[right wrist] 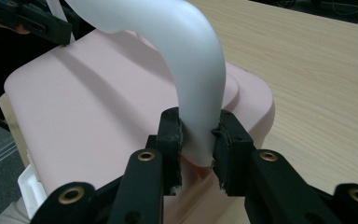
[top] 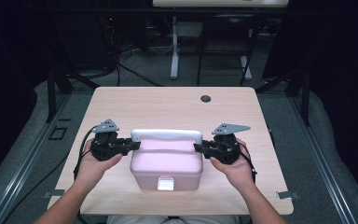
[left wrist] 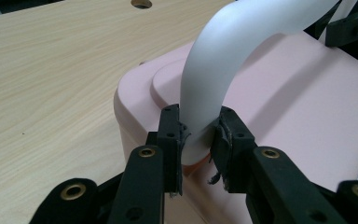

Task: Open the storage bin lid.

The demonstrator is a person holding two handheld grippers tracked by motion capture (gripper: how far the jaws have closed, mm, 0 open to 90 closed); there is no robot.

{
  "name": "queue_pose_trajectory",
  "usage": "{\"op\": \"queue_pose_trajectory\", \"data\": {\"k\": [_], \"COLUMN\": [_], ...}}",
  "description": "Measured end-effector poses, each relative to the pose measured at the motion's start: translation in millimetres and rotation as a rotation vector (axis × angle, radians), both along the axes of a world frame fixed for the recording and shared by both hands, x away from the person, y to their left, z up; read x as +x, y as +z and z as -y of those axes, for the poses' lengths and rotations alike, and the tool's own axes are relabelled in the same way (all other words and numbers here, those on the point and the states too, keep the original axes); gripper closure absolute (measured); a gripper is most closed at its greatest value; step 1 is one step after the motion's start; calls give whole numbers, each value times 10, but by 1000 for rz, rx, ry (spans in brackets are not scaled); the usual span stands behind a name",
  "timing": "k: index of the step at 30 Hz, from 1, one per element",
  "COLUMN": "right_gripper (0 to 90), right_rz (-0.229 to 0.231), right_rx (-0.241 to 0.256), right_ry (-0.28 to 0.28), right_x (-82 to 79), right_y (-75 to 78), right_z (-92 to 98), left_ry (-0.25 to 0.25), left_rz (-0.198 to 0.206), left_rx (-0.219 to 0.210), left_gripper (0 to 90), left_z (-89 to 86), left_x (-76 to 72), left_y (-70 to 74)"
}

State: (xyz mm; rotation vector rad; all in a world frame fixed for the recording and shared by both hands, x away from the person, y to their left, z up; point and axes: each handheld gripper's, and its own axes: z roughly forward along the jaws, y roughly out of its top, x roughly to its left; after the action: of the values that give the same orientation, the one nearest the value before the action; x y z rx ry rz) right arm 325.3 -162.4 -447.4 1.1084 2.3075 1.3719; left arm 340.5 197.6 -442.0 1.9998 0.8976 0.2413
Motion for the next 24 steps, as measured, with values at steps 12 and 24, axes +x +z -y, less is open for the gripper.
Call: {"op": "queue_pose_trajectory", "data": {"k": [12,24], "right_gripper": [736,737], "right_rz": [9,11], "right_rx": [-2,21], "right_ry": [2,-1], "right_x": [3,34], "right_y": [12,84], "right_z": [9,22], "left_ry": [0,-1], "left_rz": [-3,-18], "left_rx": [0,-17], "left_gripper": [733,733], "left_z": [8,-8], "left_x": [8,66], "left_y": [29,107]}}
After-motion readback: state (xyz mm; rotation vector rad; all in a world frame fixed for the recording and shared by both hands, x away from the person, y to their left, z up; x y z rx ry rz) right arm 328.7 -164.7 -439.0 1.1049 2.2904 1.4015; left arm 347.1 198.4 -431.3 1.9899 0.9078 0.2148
